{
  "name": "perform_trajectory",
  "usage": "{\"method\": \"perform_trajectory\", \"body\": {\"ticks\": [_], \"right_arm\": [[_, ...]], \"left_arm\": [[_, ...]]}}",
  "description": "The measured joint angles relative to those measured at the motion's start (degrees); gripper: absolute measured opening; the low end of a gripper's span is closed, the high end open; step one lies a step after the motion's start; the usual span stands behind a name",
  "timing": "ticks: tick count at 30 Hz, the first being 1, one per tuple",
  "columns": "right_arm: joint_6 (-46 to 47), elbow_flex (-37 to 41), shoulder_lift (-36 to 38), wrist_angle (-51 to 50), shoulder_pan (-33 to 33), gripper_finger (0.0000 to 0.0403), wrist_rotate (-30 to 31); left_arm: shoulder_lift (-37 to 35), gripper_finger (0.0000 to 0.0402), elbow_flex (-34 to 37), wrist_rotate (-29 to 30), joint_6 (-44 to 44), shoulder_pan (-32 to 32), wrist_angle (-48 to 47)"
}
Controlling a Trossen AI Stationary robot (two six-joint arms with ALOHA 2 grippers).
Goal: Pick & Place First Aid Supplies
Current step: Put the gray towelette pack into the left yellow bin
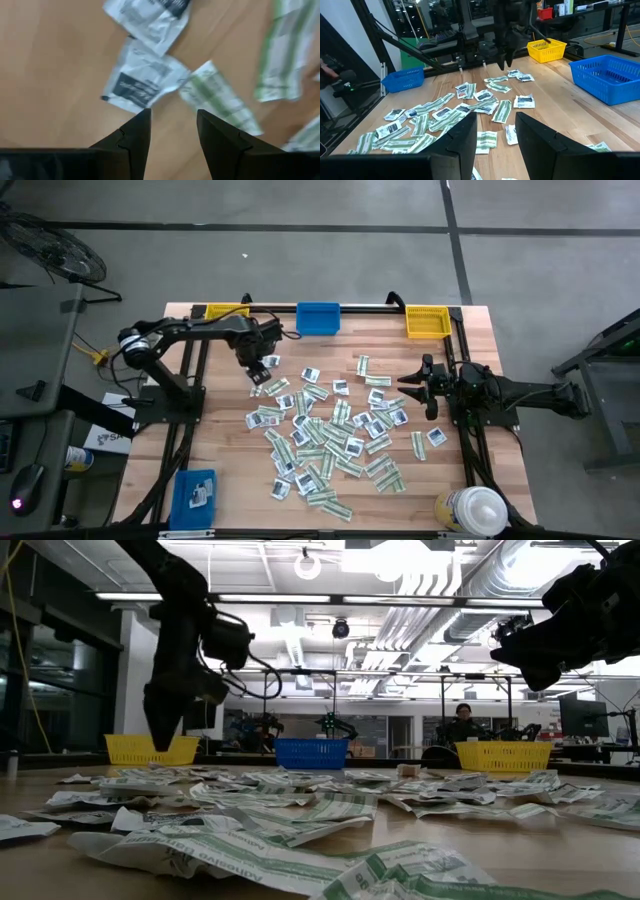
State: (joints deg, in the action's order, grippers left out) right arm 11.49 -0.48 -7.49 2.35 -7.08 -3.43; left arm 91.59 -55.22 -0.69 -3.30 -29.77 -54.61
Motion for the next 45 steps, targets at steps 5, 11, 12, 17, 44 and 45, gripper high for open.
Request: {"method": "perform_trajectory", "body": {"ticks": [5, 11, 12, 17, 44, 45], "right_arm": [[0.0, 0.01, 0.0, 0.0, -0.02, 0.0129, 0.01], [0.0, 0.01, 0.0, 0.01, -0.02, 0.0129, 0.01], [0.0, 0.0, 0.0, 0.0, 0.0, 0.0129, 0.0], [0.0, -0.01, 0.0, 0.02, 0.01, 0.0129, 0.01], [0.0, -0.01, 0.0, 0.01, 0.01, 0.0129, -0.01], [0.0, -0.02, 0.0, 0.01, -0.02, 0.0129, -0.01]], "left_arm": [[2.53, 0.0158, 0.0, 2.51, 4.03, 0.14, 0.04], [5.56, 0.0158, 0.0, 4.13, 5.02, 0.14, 0.43], [5.98, 0.0158, 0.0, 4.67, 5.02, 0.14, 0.41], [7.1, 0.0156, -0.01, 5.62, 5.02, 0.14, 0.4], [-3.62, 0.0002, -3.27, 8.24, -5.35, -4.28, -7.94], [-4.04, 0.0001, -4.3, 8.88, -6.33, -5.33, -8.65]]}}
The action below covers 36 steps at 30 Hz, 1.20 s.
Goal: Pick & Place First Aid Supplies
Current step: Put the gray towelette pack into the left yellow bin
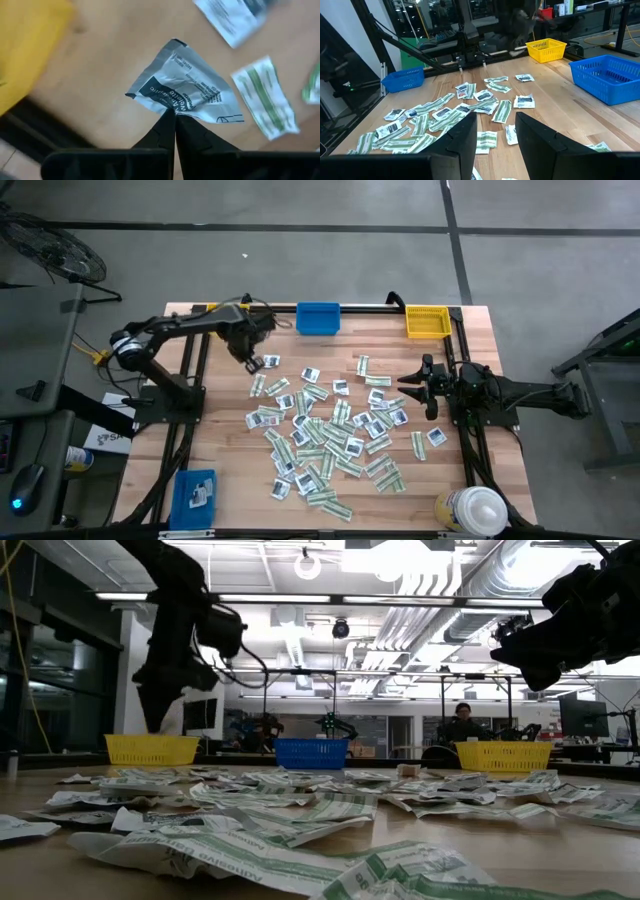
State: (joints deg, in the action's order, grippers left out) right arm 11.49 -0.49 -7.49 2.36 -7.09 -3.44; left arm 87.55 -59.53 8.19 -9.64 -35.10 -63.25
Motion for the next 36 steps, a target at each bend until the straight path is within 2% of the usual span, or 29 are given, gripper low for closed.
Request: {"method": "perform_trajectory", "body": {"ticks": [9, 20, 26, 30, 36], "right_arm": [[0.0, 0.0, 0.0, 0.0, 0.02, 0.0129, 0.0], [0.0, 0.02, 0.0, -0.01, 0.02, 0.0129, 0.01], [0.0, 0.0, 0.0, 0.01, 0.0, 0.0129, 0.02], [0.0, 0.01, 0.0, 0.01, 0.01, 0.0129, 0.01], [0.0, 0.0, 0.0, -0.01, 0.0, 0.0129, 0.02]], "left_arm": [[-0.2, 0.0001, -7.85, 2.0, -4.59, -10.92, -1.72], [1.76, 0.0, -8.33, -0.18, -9.93, -20.99, -0.68], [5.16, 0.0001, -8.78, -6.34, -12.7, -23.88, 0.61], [5.39, 0.0015, -9.94, -5.8, -13.83, -24.34, 0.73], [5.39, 0.006, -10.32, -4.53, -14.26, -24.62, 2.46]]}}
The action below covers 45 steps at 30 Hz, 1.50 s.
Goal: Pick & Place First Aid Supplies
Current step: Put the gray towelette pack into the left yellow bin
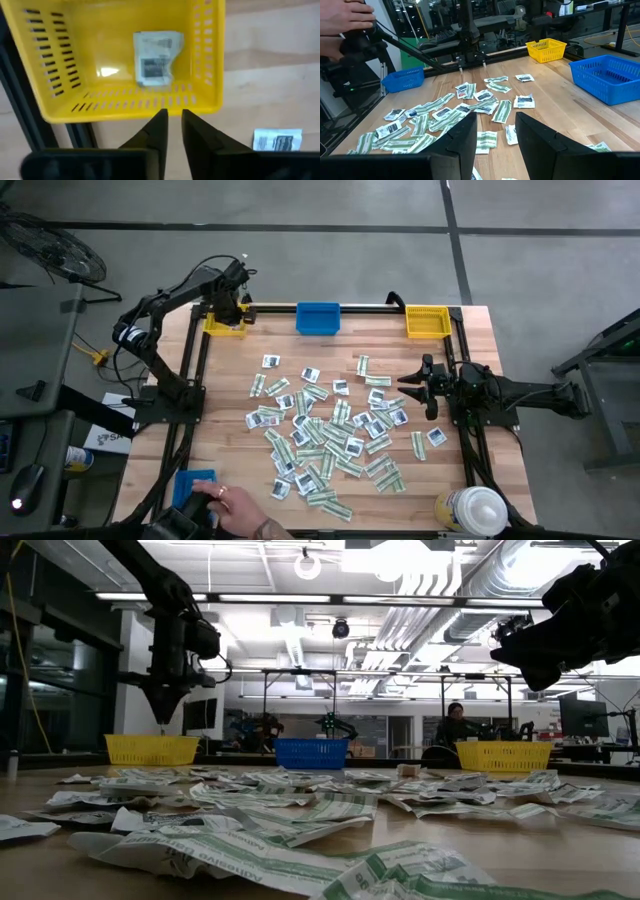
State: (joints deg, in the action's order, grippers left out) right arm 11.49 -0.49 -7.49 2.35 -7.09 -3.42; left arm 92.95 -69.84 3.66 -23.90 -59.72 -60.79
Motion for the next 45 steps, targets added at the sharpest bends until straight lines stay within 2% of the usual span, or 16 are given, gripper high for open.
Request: {"method": "perform_trajectory", "body": {"ticks": [5, 10, 14, 19, 25, 31, 40, 45], "right_arm": [[0.0, 0.01, 0.0, 0.0, 0.0, 0.0129, -0.02], [0.0, 0.02, 0.0, 0.0, 0.0, 0.0129, -0.02], [0.0, 0.01, 0.0, 0.01, 0.01, 0.0129, 0.0], [0.0, 0.02, 0.0, 0.01, 0.01, 0.0129, -0.02], [0.0, 0.0, 0.0, 0.02, 0.0, 0.0129, -0.02], [0.0, 0.02, 0.0, 0.0, 0.0, 0.0129, -0.02], [0.0, 0.02, 0.0, 0.0, 0.02, 0.0129, 0.0], [0.0, 0.02, 0.0, 0.0, 0.0, 0.0129, -0.02]], "left_arm": [[0.0, 0.0081, 0.0, 1.14, -0.15, -0.54, 1.49], [0.0, 0.0083, -0.38, -1.7, 2.39, 1.71, 0.44], [-0.04, 0.0083, -1.71, -3.79, 9.28, 5.67, -0.01], [-0.04, 0.0083, -2.13, -9.09, 18.37, 11.03, 0.42], [-0.04, 0.0083, -2.03, -11.06, 26.3, 17.47, 1.89], [2.3, 0.0087, -1.92, -11.54, 28.59, 22.1, 2.16], [7.34, 0.0143, -1.93, -12.53, 29.59, 25.52, 3.21], [8.74, 0.0149, -1.94, -12.12, 29.7, 26.93, 3.83]]}}
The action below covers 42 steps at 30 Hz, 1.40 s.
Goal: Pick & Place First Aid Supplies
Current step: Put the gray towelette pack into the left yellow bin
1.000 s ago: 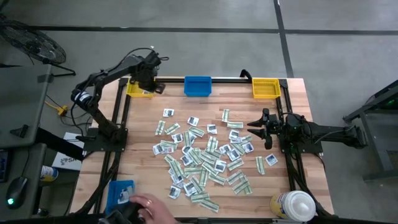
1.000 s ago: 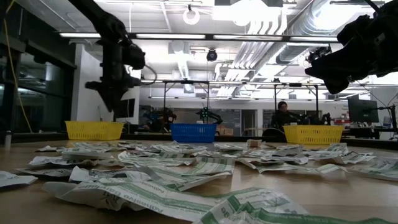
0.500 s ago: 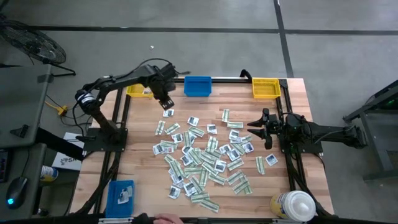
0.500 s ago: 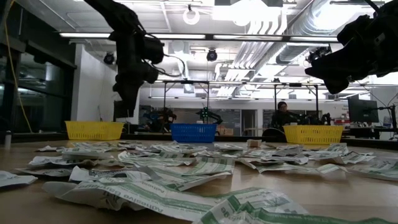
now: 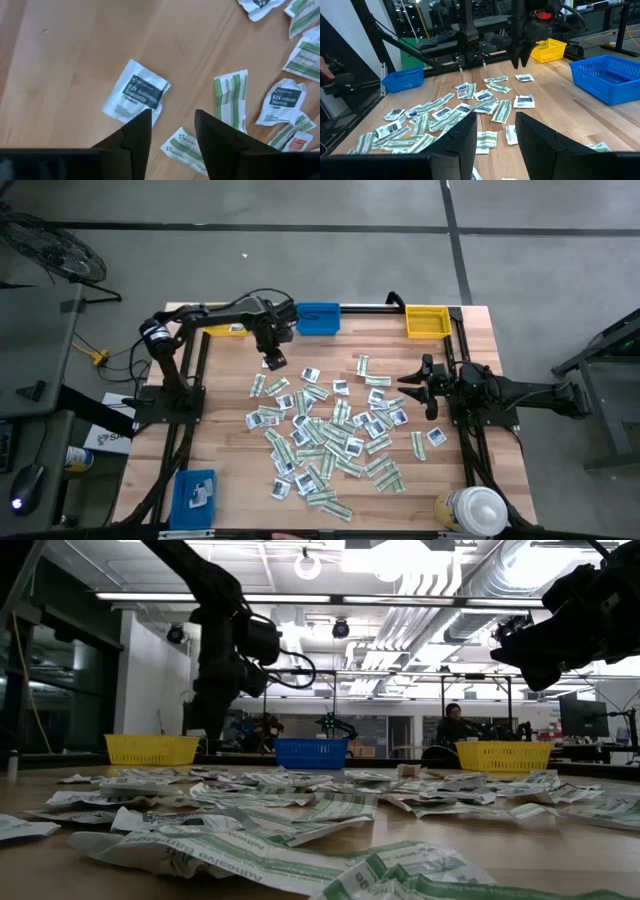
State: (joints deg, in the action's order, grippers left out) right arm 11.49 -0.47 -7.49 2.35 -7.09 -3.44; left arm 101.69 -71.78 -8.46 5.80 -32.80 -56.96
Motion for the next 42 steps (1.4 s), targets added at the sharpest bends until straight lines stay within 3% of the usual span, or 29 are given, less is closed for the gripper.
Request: {"method": "perform_trajectory", "body": {"ticks": [11, 42], "right_arm": [[0.0, -0.01, 0.0, 0.0, 0.01, 0.0129, 0.0], [0.0, -0.02, 0.0, 0.01, 0.01, 0.0129, 0.02]], "left_arm": [[3.75, 0.015, -0.01, 6.68, -0.03, 1.83, 2.74], [6.44, 0.015, 3.05, 9.48, 2.97, 4.36, 7.6]]}}
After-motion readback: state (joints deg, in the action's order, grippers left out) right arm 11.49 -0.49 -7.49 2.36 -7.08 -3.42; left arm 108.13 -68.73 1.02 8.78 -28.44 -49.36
